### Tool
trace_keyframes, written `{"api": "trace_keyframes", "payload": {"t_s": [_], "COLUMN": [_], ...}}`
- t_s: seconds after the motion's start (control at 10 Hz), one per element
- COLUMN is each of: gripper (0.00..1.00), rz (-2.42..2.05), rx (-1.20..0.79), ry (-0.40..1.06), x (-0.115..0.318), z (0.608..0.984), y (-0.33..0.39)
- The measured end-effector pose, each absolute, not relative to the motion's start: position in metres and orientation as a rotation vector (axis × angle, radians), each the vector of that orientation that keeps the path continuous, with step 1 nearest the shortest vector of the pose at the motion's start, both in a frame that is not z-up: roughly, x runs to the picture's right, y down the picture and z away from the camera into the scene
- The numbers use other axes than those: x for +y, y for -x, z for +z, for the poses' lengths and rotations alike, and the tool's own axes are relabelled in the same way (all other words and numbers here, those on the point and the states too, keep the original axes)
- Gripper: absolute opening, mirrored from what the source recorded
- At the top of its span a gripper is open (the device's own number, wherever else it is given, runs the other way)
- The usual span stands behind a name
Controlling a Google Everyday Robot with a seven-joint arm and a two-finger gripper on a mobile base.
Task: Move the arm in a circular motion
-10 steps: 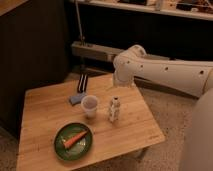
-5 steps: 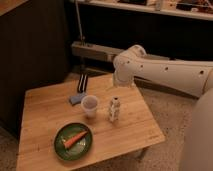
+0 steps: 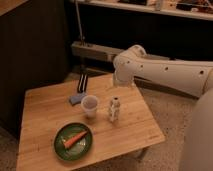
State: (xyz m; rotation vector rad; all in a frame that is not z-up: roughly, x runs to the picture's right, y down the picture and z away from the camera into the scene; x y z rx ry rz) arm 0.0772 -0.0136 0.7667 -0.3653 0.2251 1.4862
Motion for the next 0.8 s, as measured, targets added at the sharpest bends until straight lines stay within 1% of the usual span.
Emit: {"api": "trace_keyframes", "payload": {"t_s": [0.2, 0.4, 0.5, 0.8], "gripper": [0.8, 0.8, 0.8, 0.8], "rz": [1.487, 1.484, 1.486, 1.562], "rx": [0.227, 0.258, 0.263, 0.333], "ry": [0.366, 0.332, 0.311, 0.204], "x": [-0.014, -0.02, -0.028, -0.069], "z": [0.768, 0.773, 0.775, 0.795], "y": [-0.077, -0.081, -0.083, -0.136]}}
